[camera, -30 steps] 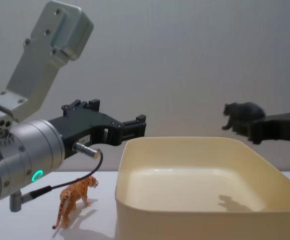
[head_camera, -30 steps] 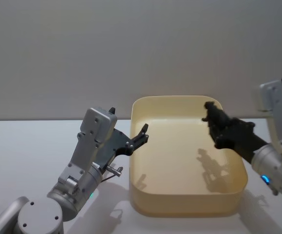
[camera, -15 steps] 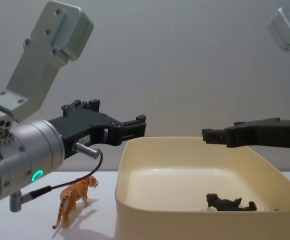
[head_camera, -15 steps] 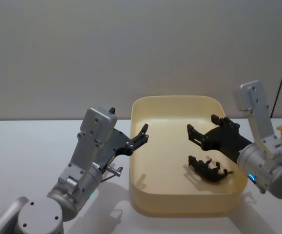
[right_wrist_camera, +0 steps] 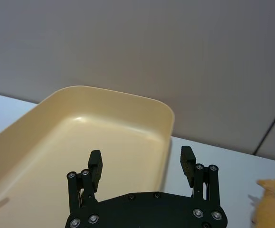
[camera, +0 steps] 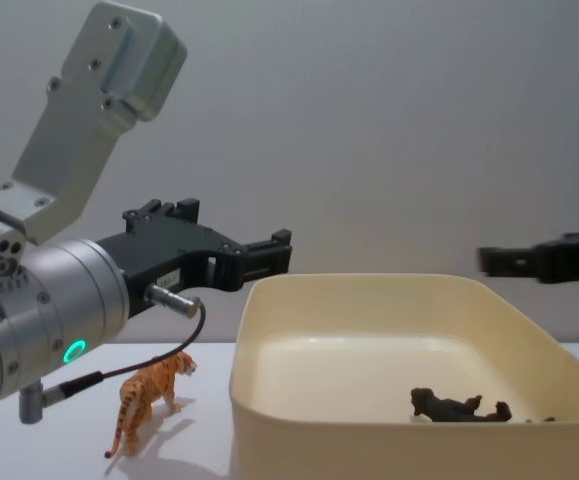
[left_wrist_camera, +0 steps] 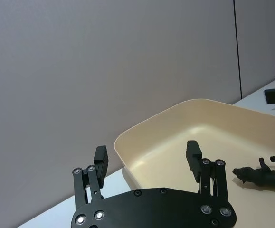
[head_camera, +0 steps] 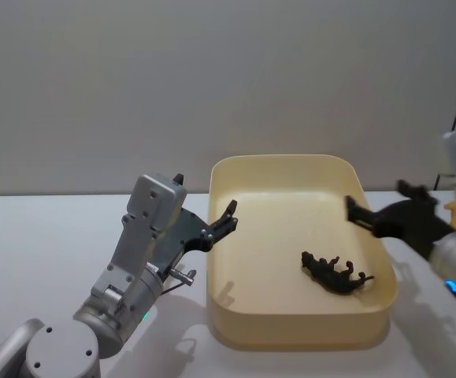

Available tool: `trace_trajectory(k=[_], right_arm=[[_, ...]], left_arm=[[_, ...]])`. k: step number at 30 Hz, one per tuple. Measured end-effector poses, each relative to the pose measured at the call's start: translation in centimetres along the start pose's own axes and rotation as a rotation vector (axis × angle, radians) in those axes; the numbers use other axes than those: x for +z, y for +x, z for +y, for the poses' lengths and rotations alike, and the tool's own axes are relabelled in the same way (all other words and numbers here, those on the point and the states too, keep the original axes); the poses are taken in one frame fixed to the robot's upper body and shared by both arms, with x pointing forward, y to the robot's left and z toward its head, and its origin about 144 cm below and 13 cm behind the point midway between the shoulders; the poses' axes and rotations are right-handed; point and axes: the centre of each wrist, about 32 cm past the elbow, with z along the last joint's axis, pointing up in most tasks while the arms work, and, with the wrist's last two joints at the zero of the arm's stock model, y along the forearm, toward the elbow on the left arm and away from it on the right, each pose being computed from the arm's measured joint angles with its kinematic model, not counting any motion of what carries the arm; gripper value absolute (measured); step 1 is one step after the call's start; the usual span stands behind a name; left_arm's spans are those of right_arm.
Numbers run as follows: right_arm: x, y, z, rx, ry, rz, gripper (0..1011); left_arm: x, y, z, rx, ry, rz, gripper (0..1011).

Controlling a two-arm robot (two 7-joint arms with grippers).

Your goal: Pick up the toy alternately with two hands and place it into the central storage box.

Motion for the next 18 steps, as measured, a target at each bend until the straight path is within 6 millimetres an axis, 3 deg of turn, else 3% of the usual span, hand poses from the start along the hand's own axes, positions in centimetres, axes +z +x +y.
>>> trace_trajectory(k=[18], right_arm=[[-1.7, 5.3, -5.0, -0.218, -0.042, 0.024, 1001]], left_arm=[[0.0, 0.0, 0.0, 0.000, 0.000, 0.000, 1001]])
